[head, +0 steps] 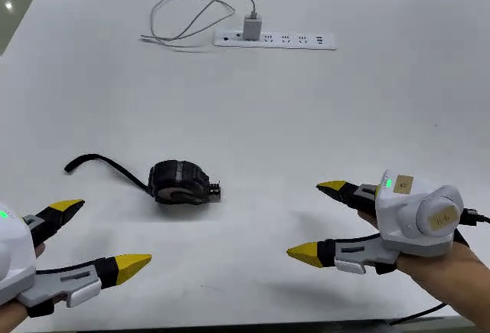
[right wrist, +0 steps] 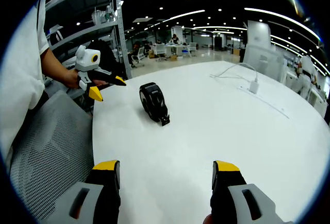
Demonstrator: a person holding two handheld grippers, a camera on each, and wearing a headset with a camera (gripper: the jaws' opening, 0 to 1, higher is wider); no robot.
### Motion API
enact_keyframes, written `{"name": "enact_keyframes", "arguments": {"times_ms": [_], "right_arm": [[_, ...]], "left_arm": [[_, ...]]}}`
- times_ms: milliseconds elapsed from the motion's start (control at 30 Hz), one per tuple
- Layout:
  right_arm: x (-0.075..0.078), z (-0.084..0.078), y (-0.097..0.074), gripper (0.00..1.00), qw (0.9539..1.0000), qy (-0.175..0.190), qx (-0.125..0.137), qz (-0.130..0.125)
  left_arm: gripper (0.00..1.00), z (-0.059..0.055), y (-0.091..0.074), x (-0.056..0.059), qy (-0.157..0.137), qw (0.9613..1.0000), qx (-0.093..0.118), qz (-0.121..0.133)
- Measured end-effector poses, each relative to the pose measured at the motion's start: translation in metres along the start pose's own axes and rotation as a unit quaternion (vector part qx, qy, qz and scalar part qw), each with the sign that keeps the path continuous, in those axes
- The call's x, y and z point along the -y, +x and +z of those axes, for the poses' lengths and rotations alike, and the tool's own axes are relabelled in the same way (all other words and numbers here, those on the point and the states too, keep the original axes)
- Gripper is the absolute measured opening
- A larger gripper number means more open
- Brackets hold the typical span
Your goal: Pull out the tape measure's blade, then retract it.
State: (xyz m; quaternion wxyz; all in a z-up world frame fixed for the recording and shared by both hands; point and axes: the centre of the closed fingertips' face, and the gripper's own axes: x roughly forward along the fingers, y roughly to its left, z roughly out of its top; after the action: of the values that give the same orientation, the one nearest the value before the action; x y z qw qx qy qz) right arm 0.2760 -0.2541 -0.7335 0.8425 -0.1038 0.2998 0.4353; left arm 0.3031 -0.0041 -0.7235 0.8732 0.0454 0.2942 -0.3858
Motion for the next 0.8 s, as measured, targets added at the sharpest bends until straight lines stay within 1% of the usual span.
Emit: {"name": "enact_keyframes", "arguments": {"times_ms": [167, 433, 567, 800], "right_arm": [[0.0, -0.006, -0.006, 0.75, 1.0, 0.007, -0.002, -0.005], [0.0, -0.016, -0.017, 0.79, 0.9998, 0.018, -0.006, -0.012], [-0.002, -0.021, -0.022, 0.81, 0.9997, 0.021, -0.008, -0.014], [-0.001, -0.034, -0.031, 0.86, 0.999, 0.035, -0.012, -0.025]], "left_arm": [[0.86, -0.002, -0.005, 0.0, 0.001, 1.0, 0.001, -0.004], [0.89, -0.01, -0.012, -0.003, 0.007, 1.0, -0.006, -0.001], [0.91, -0.013, -0.014, -0.002, 0.009, 0.9999, -0.009, -0.004], [0.94, -0.017, -0.016, -0.001, 0.015, 0.9998, -0.012, -0.01]]}}
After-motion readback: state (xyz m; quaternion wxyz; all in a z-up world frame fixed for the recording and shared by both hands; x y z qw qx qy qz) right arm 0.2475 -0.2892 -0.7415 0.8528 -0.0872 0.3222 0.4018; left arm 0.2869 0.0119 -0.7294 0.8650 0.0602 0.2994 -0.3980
